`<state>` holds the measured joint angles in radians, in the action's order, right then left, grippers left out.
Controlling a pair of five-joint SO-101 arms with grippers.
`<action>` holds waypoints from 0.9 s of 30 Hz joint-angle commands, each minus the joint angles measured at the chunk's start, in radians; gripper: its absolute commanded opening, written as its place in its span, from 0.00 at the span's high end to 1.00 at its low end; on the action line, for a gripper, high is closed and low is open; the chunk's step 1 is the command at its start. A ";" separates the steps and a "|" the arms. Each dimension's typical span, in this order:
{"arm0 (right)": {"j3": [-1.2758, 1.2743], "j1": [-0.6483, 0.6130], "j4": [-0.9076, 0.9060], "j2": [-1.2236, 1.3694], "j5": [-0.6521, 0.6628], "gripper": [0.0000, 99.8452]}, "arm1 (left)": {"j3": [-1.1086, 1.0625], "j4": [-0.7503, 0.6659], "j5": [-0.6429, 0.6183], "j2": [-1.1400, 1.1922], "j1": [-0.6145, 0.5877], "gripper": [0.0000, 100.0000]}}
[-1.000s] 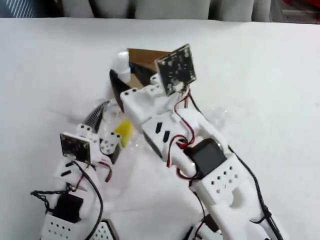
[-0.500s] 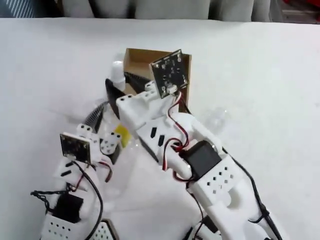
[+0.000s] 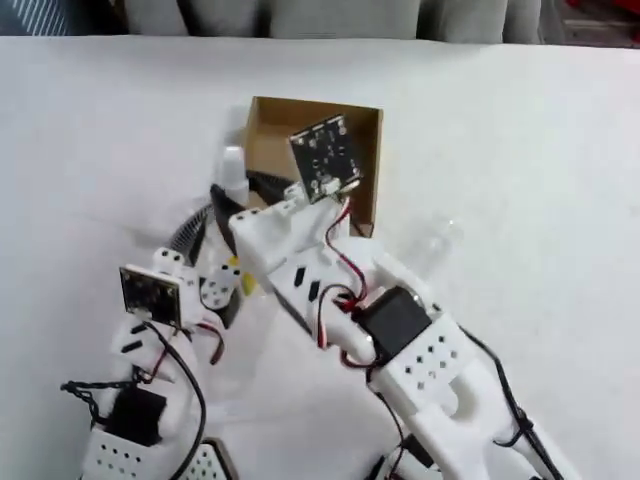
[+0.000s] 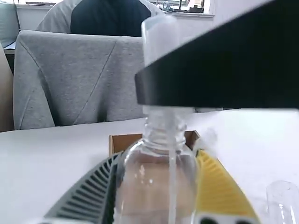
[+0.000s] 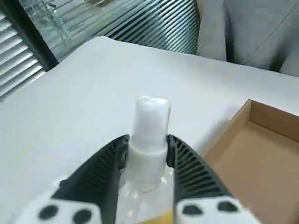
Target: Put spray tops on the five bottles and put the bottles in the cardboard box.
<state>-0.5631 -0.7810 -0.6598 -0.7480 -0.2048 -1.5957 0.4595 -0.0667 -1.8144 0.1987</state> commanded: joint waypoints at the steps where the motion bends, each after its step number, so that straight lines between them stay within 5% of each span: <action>1: 0.011 -0.035 -0.042 -0.068 -0.002 0.90 | 0.011 -0.005 0.003 -0.015 0.001 0.91; 13: 0.014 -0.033 -0.127 -0.300 -0.002 0.82 | 0.000 -0.008 0.003 -0.015 0.001 0.91; 20: -0.015 0.061 -0.263 -0.458 -0.006 0.99 | 0.003 -0.008 0.002 -0.015 0.001 0.91; 27: -0.210 0.220 -0.143 -0.466 -0.011 0.98 | 0.005 -0.006 -0.002 -0.015 0.001 0.91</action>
<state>-0.7304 -0.6153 -0.8915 -1.2052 -0.2048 -1.6065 0.4595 -0.0667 -1.8144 0.1956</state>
